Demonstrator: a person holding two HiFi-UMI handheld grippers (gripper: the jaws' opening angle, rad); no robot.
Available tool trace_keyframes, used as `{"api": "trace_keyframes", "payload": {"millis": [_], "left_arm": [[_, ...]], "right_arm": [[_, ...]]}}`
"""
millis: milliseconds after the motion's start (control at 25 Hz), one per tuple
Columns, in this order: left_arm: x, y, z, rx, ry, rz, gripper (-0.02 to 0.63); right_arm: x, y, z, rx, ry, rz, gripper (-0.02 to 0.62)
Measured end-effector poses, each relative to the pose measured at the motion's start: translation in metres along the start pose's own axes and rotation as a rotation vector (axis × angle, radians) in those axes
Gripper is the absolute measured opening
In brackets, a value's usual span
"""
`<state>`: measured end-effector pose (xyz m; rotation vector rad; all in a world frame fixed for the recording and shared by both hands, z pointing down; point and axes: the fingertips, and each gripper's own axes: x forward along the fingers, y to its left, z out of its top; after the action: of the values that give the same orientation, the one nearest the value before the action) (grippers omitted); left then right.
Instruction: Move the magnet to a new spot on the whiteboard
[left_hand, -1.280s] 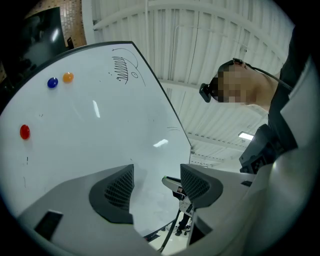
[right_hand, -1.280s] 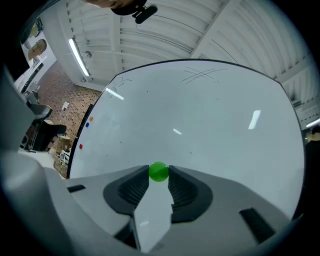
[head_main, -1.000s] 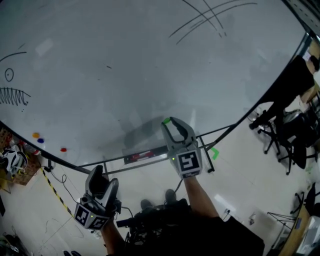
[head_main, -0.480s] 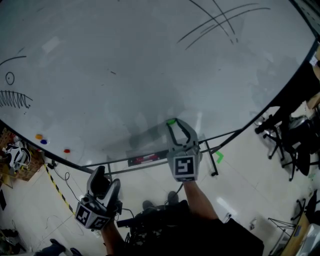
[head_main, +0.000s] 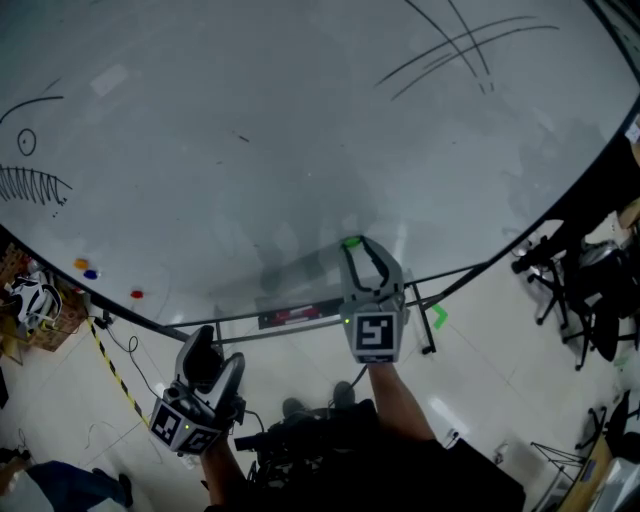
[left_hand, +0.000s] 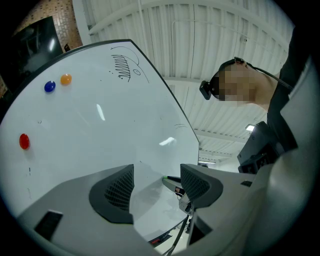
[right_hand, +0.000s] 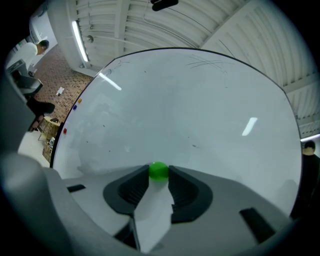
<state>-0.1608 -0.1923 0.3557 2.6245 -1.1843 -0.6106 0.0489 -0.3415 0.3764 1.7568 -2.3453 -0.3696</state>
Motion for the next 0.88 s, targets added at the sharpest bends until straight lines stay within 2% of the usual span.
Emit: {"api": "trace_keyframes", "payload": {"millis": [320,440,640,880], "left_arm": [[-0.006,-0.001,0.003,-0.005,-0.007,-0.005,0.281],[-0.01,-0.003,0.003,-0.006,-0.011,-0.009,0.281],[-0.019,-0.003,0.001,-0.008,-0.002,-0.003,0.281],[-0.026,-0.004,0.001,0.003,-0.011,0.003,0.281]], "right_arm": [[-0.005,-0.003,-0.003,0.063,-0.021,0.008,0.15],[0.0,-0.003,-0.005,0.043,-0.016,-0.003,0.15],[0.001,-0.001,-0.005,-0.031,0.023,-0.099,0.154],[0.001,-0.006,-0.005,0.009,0.016,-0.094,0.16]]}}
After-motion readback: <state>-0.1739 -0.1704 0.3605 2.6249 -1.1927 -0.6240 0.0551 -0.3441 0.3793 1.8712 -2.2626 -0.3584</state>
